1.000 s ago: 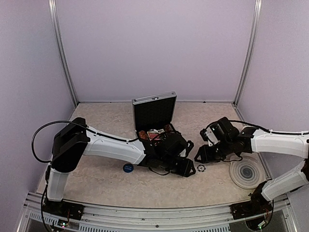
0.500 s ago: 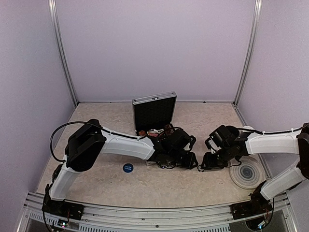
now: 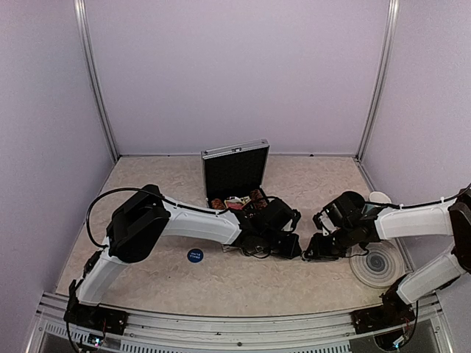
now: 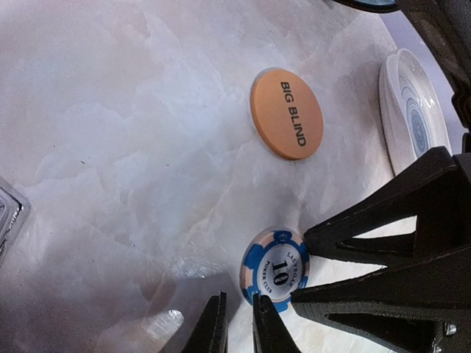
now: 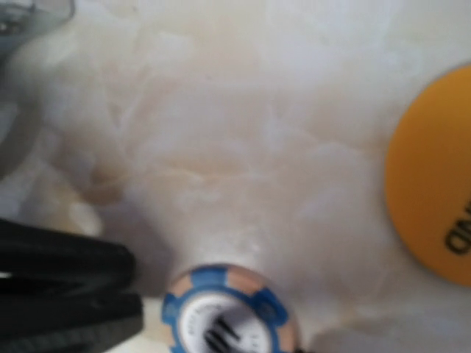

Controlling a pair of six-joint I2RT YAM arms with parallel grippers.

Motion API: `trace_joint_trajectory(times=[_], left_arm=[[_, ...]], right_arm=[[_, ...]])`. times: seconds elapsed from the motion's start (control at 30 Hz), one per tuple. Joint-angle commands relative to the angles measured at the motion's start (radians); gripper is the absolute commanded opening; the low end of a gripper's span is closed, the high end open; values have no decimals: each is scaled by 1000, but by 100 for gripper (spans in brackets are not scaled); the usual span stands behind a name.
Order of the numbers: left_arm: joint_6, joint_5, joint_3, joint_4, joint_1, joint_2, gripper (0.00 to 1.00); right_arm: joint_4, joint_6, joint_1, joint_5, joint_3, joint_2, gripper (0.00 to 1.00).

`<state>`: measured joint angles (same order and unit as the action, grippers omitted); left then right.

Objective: Pack up texas hold em set

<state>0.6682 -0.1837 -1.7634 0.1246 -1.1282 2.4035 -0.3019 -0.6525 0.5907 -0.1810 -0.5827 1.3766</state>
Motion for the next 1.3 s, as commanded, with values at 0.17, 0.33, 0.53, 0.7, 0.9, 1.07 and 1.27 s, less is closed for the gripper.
trace_joint_trajectory(times=[0.17,0.33,0.53,0.7,0.9,1.07,1.27], left_arm=[[-9,-30,-20,27,-6,50,11],[-6,-38,-16,29,-12,61,8],[0,-49,-4,26,-16,64,7],[2,-52,4,22,-18,56,6],[8,-44,17,26,-16,47,4],[23,-41,30,37,-15,46,0],[61,-92,102,-52,-4,37,0]], right_arm=[[76,-40,-11,-95,45,19,32],[123,-66,-15,-131,70,-27,32],[202,-104,-26,-183,100,-142,32],[228,-99,-39,-210,100,-223,34],[51,-95,-49,-81,69,-218,34],[31,-122,-55,-85,120,-222,34],[82,-151,-60,-102,185,-198,34]])
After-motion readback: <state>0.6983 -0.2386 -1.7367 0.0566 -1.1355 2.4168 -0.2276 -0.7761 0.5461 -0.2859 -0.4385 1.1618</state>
